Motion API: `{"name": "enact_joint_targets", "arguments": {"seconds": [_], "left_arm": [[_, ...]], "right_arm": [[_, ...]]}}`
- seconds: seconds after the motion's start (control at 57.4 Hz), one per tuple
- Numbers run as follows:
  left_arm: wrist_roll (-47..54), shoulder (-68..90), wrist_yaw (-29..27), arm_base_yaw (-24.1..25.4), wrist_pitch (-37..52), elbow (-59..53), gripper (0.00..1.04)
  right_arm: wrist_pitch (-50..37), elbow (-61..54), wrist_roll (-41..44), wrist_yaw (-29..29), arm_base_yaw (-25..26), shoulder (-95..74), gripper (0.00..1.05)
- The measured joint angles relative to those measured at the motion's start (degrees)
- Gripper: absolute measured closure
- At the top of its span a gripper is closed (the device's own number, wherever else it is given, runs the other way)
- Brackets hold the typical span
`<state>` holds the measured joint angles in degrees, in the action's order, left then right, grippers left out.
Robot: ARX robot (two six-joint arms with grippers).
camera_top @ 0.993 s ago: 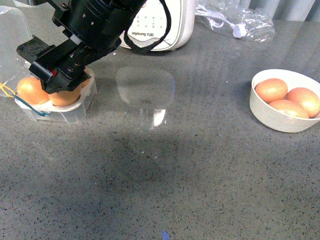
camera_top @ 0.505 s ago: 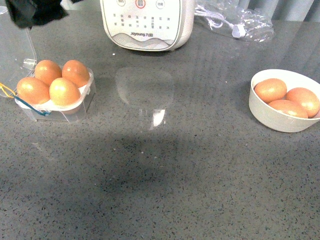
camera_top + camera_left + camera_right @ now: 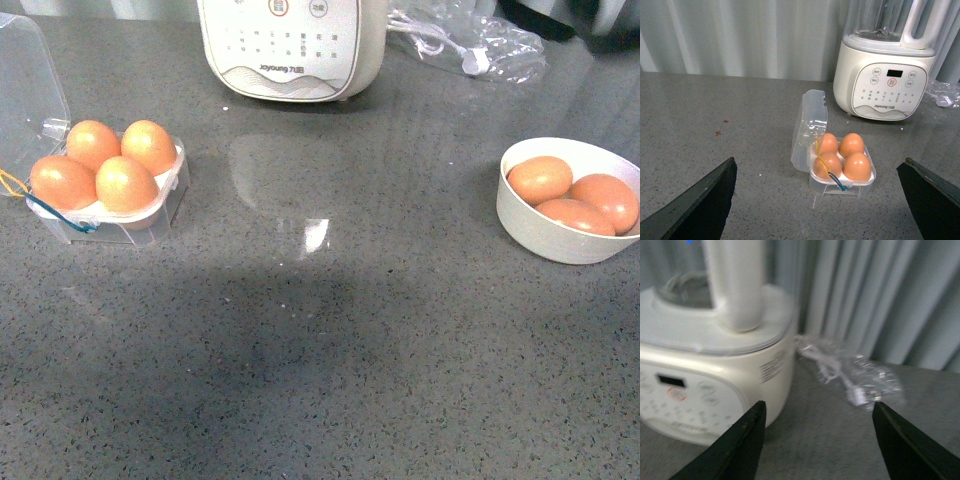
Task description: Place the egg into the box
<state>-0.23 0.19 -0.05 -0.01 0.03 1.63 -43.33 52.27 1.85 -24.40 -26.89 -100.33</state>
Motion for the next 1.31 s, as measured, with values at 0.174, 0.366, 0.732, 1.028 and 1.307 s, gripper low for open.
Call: {"name": "enact_joint_targets", "arguments": {"seconds": [0.174, 0.366, 0.732, 1.028, 1.307], "left_arm": [[0.0, 0.0, 0.0, 0.0, 0.0, 0.0, 0.07], [0.0, 0.0, 0.0, 0.0, 0.0, 0.0, 0.07], [0.0, 0.0, 0.0, 0.0, 0.0, 0.0, 0.07], [0.0, 0.0, 0.0, 0.0, 0.0, 0.0, 0.07], [0.0, 0.0, 0.0, 0.0, 0.0, 0.0, 0.07]], "right_arm": [[-11.2, -16.2, -1.0, 3.5, 5.6, 11.5, 0.7], [-13.0, -31.0, -1.2, 9.8, 11.4, 21.5, 1.02], [-10.3, -42.5, -1.2, 15.9, 18.1, 36.2, 1.02], [-7.6, -49.6, -1.2, 19.4, 21.7, 45.3, 1.02], [4.9, -51.8, -1.2, 24.3, 26.8, 60.5, 1.02]]}}
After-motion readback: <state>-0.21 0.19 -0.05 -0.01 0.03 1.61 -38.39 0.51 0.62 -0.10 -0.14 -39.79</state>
